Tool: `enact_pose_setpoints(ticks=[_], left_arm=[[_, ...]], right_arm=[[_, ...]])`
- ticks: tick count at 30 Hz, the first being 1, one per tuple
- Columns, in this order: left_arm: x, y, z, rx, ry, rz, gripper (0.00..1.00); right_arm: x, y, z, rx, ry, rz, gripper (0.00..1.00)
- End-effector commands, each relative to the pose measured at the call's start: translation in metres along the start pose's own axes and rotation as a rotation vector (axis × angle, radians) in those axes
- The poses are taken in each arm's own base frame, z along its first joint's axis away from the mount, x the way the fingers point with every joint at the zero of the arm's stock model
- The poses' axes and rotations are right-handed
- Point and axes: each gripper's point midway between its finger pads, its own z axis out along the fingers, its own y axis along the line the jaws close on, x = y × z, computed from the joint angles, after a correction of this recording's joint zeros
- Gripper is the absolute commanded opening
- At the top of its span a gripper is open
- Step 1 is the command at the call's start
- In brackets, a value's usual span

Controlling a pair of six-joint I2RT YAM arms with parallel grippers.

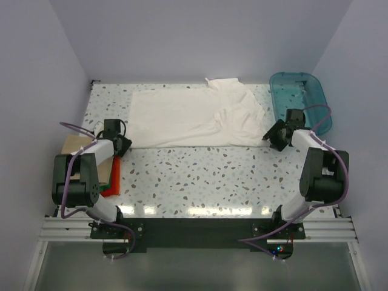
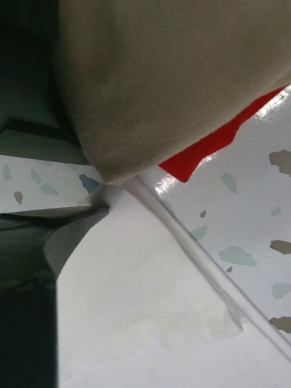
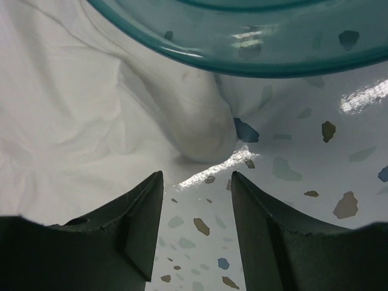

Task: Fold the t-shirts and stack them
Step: Fold the tshirt

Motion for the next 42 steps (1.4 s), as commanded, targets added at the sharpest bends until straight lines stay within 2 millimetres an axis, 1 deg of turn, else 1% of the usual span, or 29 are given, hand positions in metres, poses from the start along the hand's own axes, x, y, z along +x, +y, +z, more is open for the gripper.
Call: enact_pose_setpoints(ticks=[1,6,8,11,12,14,17,18,19,20,21,22,24,25,26,30,31,32,33,34,37,38,40,41,42], left_arm=[[-0.012,-0.009,0.001,0.003,-0.044,-0.01,0.35],[-0.012,-0.011,0.001,0.006,-0.042,-0.009,0.27],[-0.013,-0.012,0.002,0.007,-0.044,-0.007,0.26],[-0.014,-0.013,0.002,0.012,-0.042,-0.004,0.21],[-0.014,-0.014,0.002,0.014,-0.042,-0.004,0.18],[-0.014,-0.015,0.002,0.017,-0.04,-0.006,0.14],[-0.014,-0.018,0.003,0.022,-0.036,-0.002,0.08],[-0.015,-0.02,0.003,0.026,-0.039,-0.002,0.04],[-0.015,-0.021,0.002,0.027,-0.038,0.0,0.04],[-0.016,-0.02,0.002,0.023,-0.041,0.0,0.02],[-0.017,-0.022,0.001,0.028,-0.043,0.0,0.0],[-0.018,-0.023,0.0,0.031,-0.045,0.001,0.0],[-0.02,-0.024,-0.002,0.031,-0.047,0.006,0.0],[-0.022,-0.026,-0.005,0.038,-0.053,0.006,0.0],[-0.022,-0.024,-0.006,0.028,-0.053,0.009,0.0],[-0.03,-0.024,-0.019,0.032,-0.081,0.006,0.0],[-0.032,-0.022,-0.021,0.025,-0.091,0.007,0.0],[-0.03,-0.018,-0.023,0.01,-0.088,0.01,0.0],[-0.033,-0.017,-0.028,0.015,-0.099,0.009,0.0],[-0.033,-0.014,-0.031,0.006,-0.104,0.011,0.0],[-0.035,-0.008,-0.04,0.006,-0.118,0.01,0.0],[-0.031,-0.003,-0.042,-0.004,-0.112,0.014,0.0],[-0.032,-0.001,-0.049,0.003,-0.122,0.008,0.0],[-0.028,0.007,-0.051,-0.013,-0.114,0.011,0.0],[-0.029,0.008,-0.056,-0.008,-0.124,0.007,0.0]], right_arm=[[-0.01,-0.001,0.003,-0.005,-0.04,-0.005,0.53],[-0.009,-0.006,0.008,0.013,-0.045,-0.003,0.53],[-0.008,-0.006,0.011,0.01,-0.04,0.0,0.53],[-0.008,-0.005,0.015,0.004,-0.036,0.011,0.53],[-0.009,-0.004,0.016,0.002,-0.036,0.012,0.52],[-0.01,-0.003,0.018,-0.002,-0.041,0.018,0.5],[-0.013,-0.001,0.02,-0.006,-0.044,0.022,0.45],[-0.013,0.0,0.021,-0.007,-0.043,0.021,0.43],[-0.014,0.0,0.022,-0.006,-0.046,0.021,0.34],[-0.016,0.001,0.021,-0.008,-0.05,0.021,0.28],[-0.017,0.002,0.022,-0.008,-0.049,0.025,0.21],[-0.015,0.002,0.021,-0.006,-0.042,0.027,0.11],[-0.019,0.004,0.019,-0.009,-0.046,0.023,0.04],[-0.019,0.004,0.015,-0.007,-0.049,0.022,0.01],[-0.021,0.005,0.012,-0.009,-0.053,0.017,0.0],[-0.025,0.005,-0.006,-0.004,-0.084,0.007,0.0],[-0.025,0.004,-0.014,-0.003,-0.088,0.006,0.0],[-0.027,0.001,-0.017,0.0,-0.094,0.006,0.0],[-0.027,-0.001,-0.02,0.001,-0.096,0.007,0.0],[-0.027,-0.006,-0.027,0.005,-0.103,0.015,0.0],[-0.021,-0.018,-0.035,0.017,-0.093,0.025,0.0],[-0.024,-0.021,-0.042,0.012,-0.111,0.033,0.0],[-0.015,-0.03,-0.047,0.02,-0.093,0.042,0.0],[-0.018,-0.034,-0.054,0.014,-0.111,0.051,0.0],[-0.014,-0.038,-0.057,0.018,-0.103,0.056,0.0]])
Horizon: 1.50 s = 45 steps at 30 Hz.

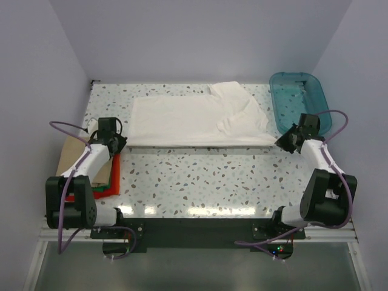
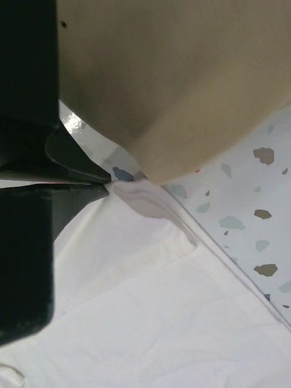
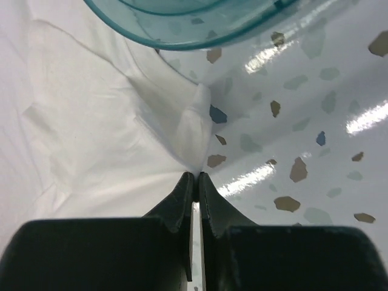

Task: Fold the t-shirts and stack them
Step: Fold the tshirt

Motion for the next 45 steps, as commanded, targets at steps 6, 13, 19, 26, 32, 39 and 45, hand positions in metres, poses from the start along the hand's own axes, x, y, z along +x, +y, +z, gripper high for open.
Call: enact_pose_setpoints(ticks=[6,13,19,26,32,39,45], left_arm=[[0.007,0.05,-0.033,-0.076,-0.055,0.0,0.0],[0.024,0.086,-0.056,-0.097,-0.063,-0.049,0.0],[0.03,0.098,-0.065,-0.11,-0.057,-0.066,0.07],[0.025,0.077,-0.073,0.002,-0.059,-0.03,0.54],[0.011,0.028,-0.073,0.176,-0.062,0.046,0.58],[-0.007,-0.024,-0.045,0.203,-0.057,0.163,0.58],[-0.016,-0.074,-0.006,0.217,-0.052,0.247,0.57]], right_arm=[[0.018,-0.048,-0.043,0.063,0.008,0.041,0.0],[0.049,-0.078,-0.07,0.11,0.042,0.094,0.0],[0.06,-0.086,-0.081,0.137,0.038,0.103,0.09],[0.055,-0.073,-0.085,0.072,0.048,0.058,0.45],[0.043,-0.03,-0.078,-0.127,0.025,-0.017,0.51],[0.006,0.05,-0.078,-0.159,-0.129,-0.217,0.55],[-0.023,0.109,-0.043,-0.205,-0.148,-0.31,0.55]])
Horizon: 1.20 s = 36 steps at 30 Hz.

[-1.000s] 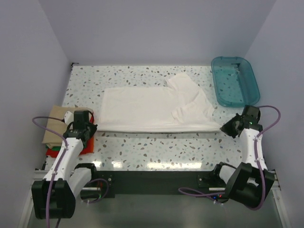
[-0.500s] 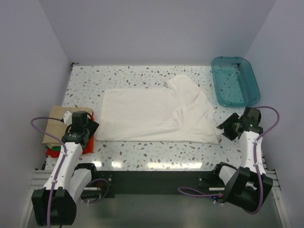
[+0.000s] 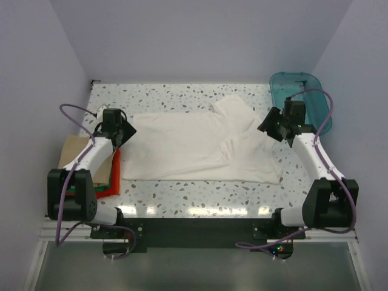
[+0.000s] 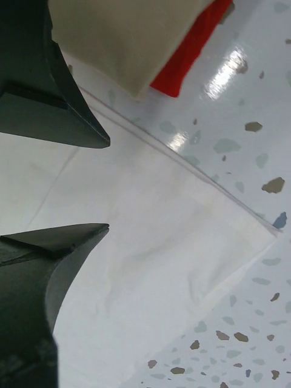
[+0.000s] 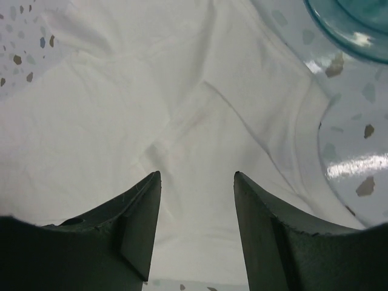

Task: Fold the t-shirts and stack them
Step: Fold the tshirt

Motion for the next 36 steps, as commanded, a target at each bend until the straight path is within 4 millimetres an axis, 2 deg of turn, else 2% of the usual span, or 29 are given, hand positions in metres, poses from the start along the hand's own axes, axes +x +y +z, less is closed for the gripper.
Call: enact_pose_setpoints(ticks=[1,2,3,4,5,6,7,8,9,10,11,12,13,14,15,16,17,18,19,21,22,25,26,27,29,36], left_arm=[[-0.044,-0.05,0.018,0.095,-0.091,0.065,0.57],[-0.039,-0.05,0.034,0.075,-0.064,0.077,0.57],[-0.04,-0.054,0.04,0.071,-0.059,0.089,0.56],[-0.053,-0.069,0.042,0.095,-0.081,0.091,0.56],[-0.049,-0.069,0.057,0.077,-0.059,0.102,0.56],[-0.051,-0.072,0.063,0.075,-0.057,0.115,0.56],[-0.064,-0.085,0.064,0.092,-0.077,0.114,0.56],[-0.06,-0.085,0.077,0.08,-0.061,0.123,0.56],[-0.062,-0.088,0.082,0.082,-0.063,0.137,0.56],[-0.073,-0.099,0.084,0.098,-0.083,0.138,0.56],[-0.068,-0.098,0.096,0.087,-0.065,0.148,0.56],[-0.069,-0.101,0.101,0.092,-0.064,0.153,0.56],[-0.076,-0.112,0.103,0.118,-0.076,0.169,0.56],[-0.069,-0.109,0.117,0.103,-0.053,0.181,0.56],[-0.068,-0.108,0.122,0.094,-0.049,0.193,0.56],[-0.076,-0.114,0.126,0.098,-0.06,0.193,0.56],[-0.066,-0.11,0.14,0.08,-0.036,0.201,0.56],[-0.066,-0.108,0.145,0.066,-0.03,0.202,0.56],[-0.064,-0.108,0.154,0.058,-0.023,0.205,0.56],[-0.061,-0.106,0.161,0.043,-0.012,0.205,0.56],[-0.063,-0.106,0.163,0.031,-0.021,0.201,0.56],[-0.06,-0.1,0.17,0.011,-0.02,0.196,0.56],[-0.057,-0.097,0.173,0.003,-0.015,0.198,0.56],[-0.057,-0.096,0.174,-0.005,-0.015,0.197,0.56],[-0.055,-0.093,0.176,-0.015,-0.014,0.198,0.56],[-0.049,-0.084,0.175,-0.034,-0.006,0.202,0.54]], right_arm=[[-0.049,0.039,0.018,-0.039,-0.121,-0.086,0.55],[-0.046,0.039,0.036,-0.023,-0.087,-0.103,0.55],[-0.063,0.053,0.037,-0.043,-0.112,-0.113,0.55],[-0.066,0.058,0.043,-0.043,-0.103,-0.12,0.55],[-0.063,0.054,0.063,-0.019,-0.065,-0.123,0.55],[-0.077,0.066,0.064,-0.035,-0.088,-0.132,0.55],[-0.08,0.067,0.073,-0.029,-0.083,-0.132,0.55],[-0.082,0.071,0.08,-0.029,-0.079,-0.137,0.55],[-0.087,0.076,0.096,-0.027,-0.071,-0.143,0.54],[-0.09,0.079,0.103,-0.026,-0.068,-0.149,0.54],[-0.093,0.082,0.11,-0.025,-0.067,-0.154,0.54],[-0.096,0.086,0.126,-0.018,-0.059,-0.159,0.54],[-0.098,0.09,0.132,-0.018,-0.055,-0.168,0.54],[-0.098,0.091,0.141,-0.013,-0.049,-0.182,0.54],[-0.11,0.096,0.143,-0.009,-0.074,-0.189,0.54],[-0.103,0.09,0.16,0.012,-0.051,-0.197,0.54],[-0.106,0.09,0.165,0.017,-0.055,-0.203,0.54],[-0.114,0.095,0.167,0.012,-0.073,-0.21,0.54],[-0.109,0.09,0.18,0.026,-0.056,-0.224,0.54],[-0.119,0.095,0.186,0.021,-0.079,-0.239,0.54],[-0.116,0.09,0.196,0.036,-0.067,-0.251,0.54],[-0.124,0.094,0.203,0.037,-0.088,-0.271,0.54],[-0.121,0.092,0.211,0.041,-0.081,-0.281,0.54],[-0.126,0.095,0.212,0.033,-0.097,-0.284,0.54],[-0.124,0.092,0.223,0.04,-0.092,-0.293,0.55],[-0.129,0.101,0.247,0.018,-0.113,-0.308,0.57]])
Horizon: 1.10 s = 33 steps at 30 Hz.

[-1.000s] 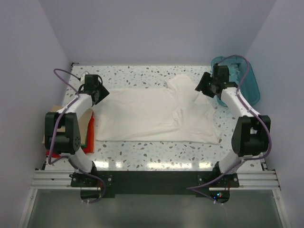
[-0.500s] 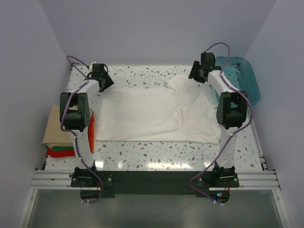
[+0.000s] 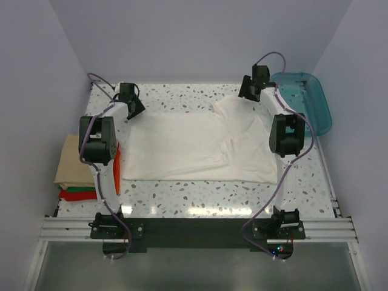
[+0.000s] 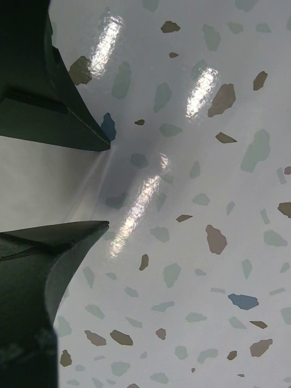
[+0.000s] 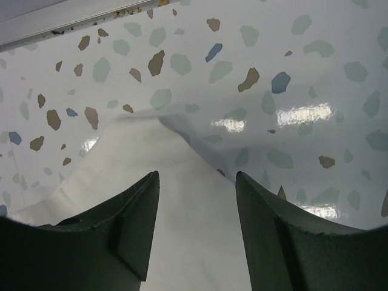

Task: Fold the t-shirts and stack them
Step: Fold the tshirt

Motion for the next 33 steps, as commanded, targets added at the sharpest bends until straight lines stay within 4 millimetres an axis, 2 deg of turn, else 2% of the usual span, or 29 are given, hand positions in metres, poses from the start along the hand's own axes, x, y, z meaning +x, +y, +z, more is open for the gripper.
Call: enact_pose_setpoints(ticks=[1,2,3,5,6,10,14,18,21,23,26,27,29,31,33], left_arm=[[-0.006,0.001,-0.003,-0.014,-0.027,0.018,0.54],[-0.006,0.001,-0.004,-0.016,-0.03,0.019,0.54],[-0.006,0.002,-0.005,-0.018,-0.03,0.021,0.54],[-0.006,0.001,-0.008,-0.012,-0.031,0.023,0.54],[-0.005,0.003,-0.008,-0.015,-0.029,0.025,0.54],[-0.009,0.001,-0.014,-0.006,-0.038,0.027,0.54],[-0.008,0.002,-0.015,-0.01,-0.034,0.035,0.54],[-0.009,0.005,-0.017,-0.016,-0.035,0.042,0.54],[-0.008,0.006,-0.018,-0.024,-0.035,0.044,0.54],[-0.007,0.008,-0.019,-0.029,-0.031,0.045,0.53],[-0.007,0.009,-0.02,-0.034,-0.031,0.05,0.5],[-0.007,0.009,-0.02,-0.034,-0.034,0.051,0.49],[-0.008,0.009,-0.022,-0.037,-0.033,0.052,0.44],[-0.008,0.01,-0.024,-0.037,-0.035,0.053,0.44],[-0.009,0.01,-0.026,-0.032,-0.04,0.053,0.39]], right_arm=[[-0.021,0.01,0.007,-0.012,-0.067,-0.035,0.57],[-0.024,0.012,0.01,-0.019,-0.079,-0.036,0.58],[-0.017,0.014,0.017,-0.02,-0.068,-0.039,0.58],[-0.017,0.016,0.023,-0.02,-0.075,-0.044,0.58],[-0.019,0.023,0.025,-0.027,-0.087,-0.053,0.59],[-0.008,0.033,0.039,-0.003,-0.084,-0.102,0.6],[0.0,0.038,0.046,0.022,-0.087,-0.12,0.61],[0.009,0.041,0.047,0.034,-0.073,-0.13,0.56],[0.013,0.038,0.046,0.049,-0.064,-0.131,0.41],[0.015,0.035,0.045,0.06,-0.06,-0.127,0.27],[0.011,0.034,0.036,0.064,-0.068,-0.118,0.13],[0.003,0.036,0.028,0.06,-0.085,-0.112,0.11],[0.001,0.037,0.023,0.064,-0.089,-0.111,0.04],[-0.012,0.038,0.011,0.058,-0.116,-0.1,0.02],[-0.018,0.039,0.005,0.052,-0.126,-0.092,0.0]])
